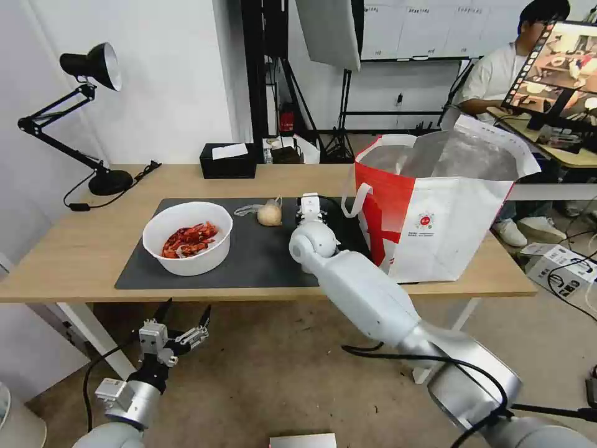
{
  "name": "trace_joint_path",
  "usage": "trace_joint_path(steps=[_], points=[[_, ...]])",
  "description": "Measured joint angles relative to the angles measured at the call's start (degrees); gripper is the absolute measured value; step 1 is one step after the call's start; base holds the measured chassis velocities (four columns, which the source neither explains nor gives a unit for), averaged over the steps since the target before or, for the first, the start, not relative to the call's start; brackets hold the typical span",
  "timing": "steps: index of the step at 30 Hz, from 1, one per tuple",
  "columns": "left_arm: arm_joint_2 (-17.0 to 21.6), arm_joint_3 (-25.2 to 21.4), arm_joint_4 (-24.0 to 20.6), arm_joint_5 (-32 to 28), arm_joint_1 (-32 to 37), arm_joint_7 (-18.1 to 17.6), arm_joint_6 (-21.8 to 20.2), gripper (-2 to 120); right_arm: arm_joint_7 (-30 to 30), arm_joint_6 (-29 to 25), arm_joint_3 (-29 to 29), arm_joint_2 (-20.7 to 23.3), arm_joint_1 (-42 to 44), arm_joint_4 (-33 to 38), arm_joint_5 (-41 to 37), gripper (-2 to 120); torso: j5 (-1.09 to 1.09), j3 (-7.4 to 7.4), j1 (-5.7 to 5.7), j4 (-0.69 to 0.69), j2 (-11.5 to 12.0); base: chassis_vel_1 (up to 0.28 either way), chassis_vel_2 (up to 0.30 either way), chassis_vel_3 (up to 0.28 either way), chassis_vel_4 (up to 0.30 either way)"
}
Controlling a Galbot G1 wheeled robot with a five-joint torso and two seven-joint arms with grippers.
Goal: Pick up the trash from the table and place it into the takeout bag.
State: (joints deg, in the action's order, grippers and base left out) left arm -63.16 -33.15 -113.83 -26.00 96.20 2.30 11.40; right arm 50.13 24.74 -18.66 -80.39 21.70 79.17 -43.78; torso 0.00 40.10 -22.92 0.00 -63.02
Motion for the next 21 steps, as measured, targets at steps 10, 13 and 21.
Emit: trace_joint_path(steps=[10, 13, 21], points=[[-0.5, -0.2, -0.6, 0.3, 0.7, -0.1, 0.2, 100, -1.6, -9.3, -1.8, 7.6, 8.1, 14.0, 15.3, 0, 0.01, 0.00, 0.00, 0.00, 0.0, 0.000, 0.000, 0.000, 0.000], [-1.0, 0.1, -0.6, 0.8, 0.9, -0.1, 0.4, 100, -5.9, -14.5, -0.3, 10.1, 10.9, 16.8, 22.1, 0, 0.01, 0.00, 0.00, 0.00, 0.0, 0.000, 0.000, 0.000, 0.000], [-1.1, 0.3, -1.0, 0.9, 1.0, -0.1, 0.4, 100, -12.4, -23.3, 4.1, 12.2, 12.0, 21.2, 29.9, 0, 0.00, 0.00, 0.00, 0.00, 0.0, 0.000, 0.000, 0.000, 0.000]])
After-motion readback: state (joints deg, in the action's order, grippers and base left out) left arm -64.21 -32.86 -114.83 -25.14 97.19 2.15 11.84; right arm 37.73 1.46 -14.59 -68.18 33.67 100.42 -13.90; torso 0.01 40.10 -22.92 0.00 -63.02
